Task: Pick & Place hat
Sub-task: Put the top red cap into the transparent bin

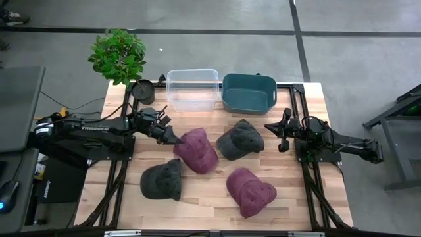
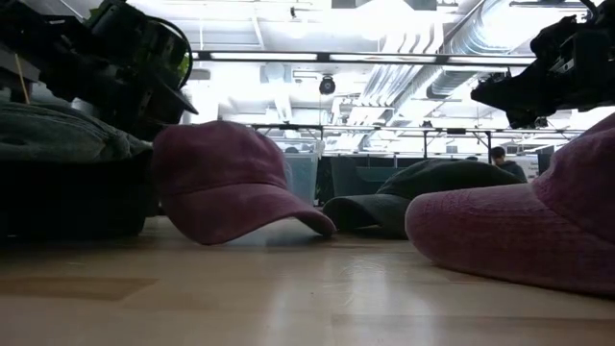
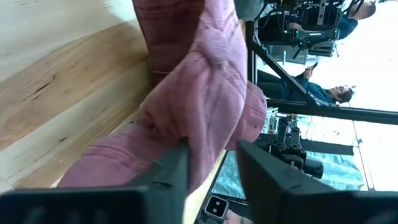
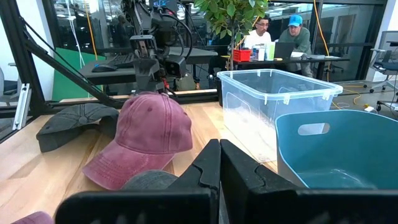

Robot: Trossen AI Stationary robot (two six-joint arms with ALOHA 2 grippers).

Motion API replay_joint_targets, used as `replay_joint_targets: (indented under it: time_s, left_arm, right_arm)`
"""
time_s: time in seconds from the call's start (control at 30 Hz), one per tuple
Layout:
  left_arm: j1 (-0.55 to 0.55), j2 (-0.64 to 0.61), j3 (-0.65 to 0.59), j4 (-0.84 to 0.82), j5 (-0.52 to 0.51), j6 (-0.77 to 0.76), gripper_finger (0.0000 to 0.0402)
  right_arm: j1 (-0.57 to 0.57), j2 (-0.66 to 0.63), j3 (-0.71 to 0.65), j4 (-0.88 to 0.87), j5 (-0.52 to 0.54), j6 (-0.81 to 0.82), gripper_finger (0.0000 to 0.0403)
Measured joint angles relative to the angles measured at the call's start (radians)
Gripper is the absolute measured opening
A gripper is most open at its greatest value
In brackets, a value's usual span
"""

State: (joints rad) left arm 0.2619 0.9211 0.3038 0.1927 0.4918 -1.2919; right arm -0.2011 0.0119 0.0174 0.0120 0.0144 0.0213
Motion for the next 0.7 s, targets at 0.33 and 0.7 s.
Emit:
replay_joint_targets:
  time_s: [0.33,0.7]
  left_arm:
    - [0.000,0.000,0.000,0.050,0.023,0.007,0.0004]
    - [0.000,0.000,0.029,0.051,0.023,0.011,0.0000]
  right_arm:
    - [0.000,0.000,0.000,0.000,0.000,0.000,0.0000]
    - [0.000,0.000,0.000,0.000,0.000,0.000,0.0000]
